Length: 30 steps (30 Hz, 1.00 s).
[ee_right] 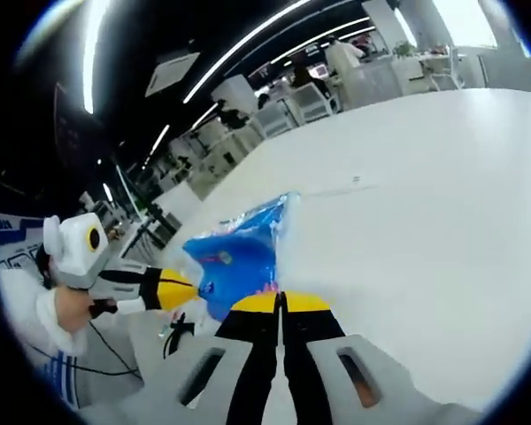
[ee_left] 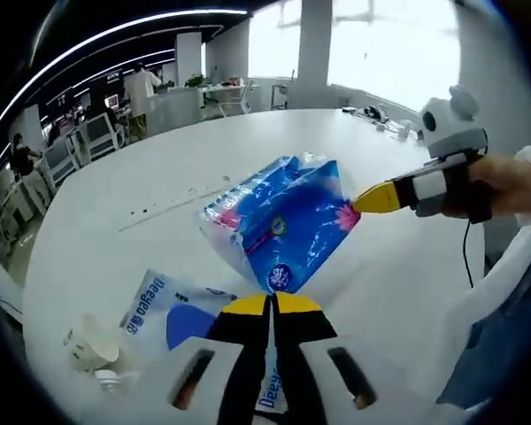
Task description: Arrange the tabletop items into an orderly group along one side of the table until the central work area is clear of visible clutter.
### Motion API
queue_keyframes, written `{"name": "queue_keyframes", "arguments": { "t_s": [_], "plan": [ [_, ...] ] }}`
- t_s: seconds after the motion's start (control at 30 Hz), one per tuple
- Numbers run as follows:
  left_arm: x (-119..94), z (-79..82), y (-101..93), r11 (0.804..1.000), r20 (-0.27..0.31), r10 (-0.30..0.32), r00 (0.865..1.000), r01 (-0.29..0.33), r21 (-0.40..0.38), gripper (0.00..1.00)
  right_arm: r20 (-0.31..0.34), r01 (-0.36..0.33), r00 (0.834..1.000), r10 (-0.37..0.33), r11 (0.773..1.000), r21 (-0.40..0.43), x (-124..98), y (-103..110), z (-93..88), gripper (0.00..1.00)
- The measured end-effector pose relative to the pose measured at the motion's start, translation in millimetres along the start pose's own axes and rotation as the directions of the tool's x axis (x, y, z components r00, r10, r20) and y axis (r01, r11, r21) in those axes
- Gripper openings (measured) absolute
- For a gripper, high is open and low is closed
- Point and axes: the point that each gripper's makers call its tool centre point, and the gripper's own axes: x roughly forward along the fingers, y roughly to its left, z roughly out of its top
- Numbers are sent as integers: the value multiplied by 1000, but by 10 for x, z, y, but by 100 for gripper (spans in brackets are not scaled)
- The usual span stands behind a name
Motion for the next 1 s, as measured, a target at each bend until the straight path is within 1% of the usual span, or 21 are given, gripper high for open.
{"name": "queue_keyframes", "arguments": {
  "t_s": [0.17,0.3,0.37,0.53,0.7,1.0],
  "plan": [
    [105,140,-139,1000,11,-30,1000,30,-10,0,30,34,999,-36,999,42,-127,-191,73,0],
    [211,183,-216,999,5,-45,999,45,-23,0,50,48,997,-51,997,60,-182,-286,137,0],
    [257,198,-255,999,-2,-51,999,51,-13,0,52,58,997,-61,997,55,-196,-334,142,0],
    [339,238,-305,998,-15,-66,998,66,9,0,57,79,995,-84,993,85,-230,-457,122,0],
    [434,239,-303,998,-31,-68,997,69,10,0,52,86,994,-92,991,105,-221,-522,89,0],
    [610,128,-282,998,-72,-54,996,53,-18,0,24,98,995,-101,989,110,-111,-646,21,0]
  ]
}}
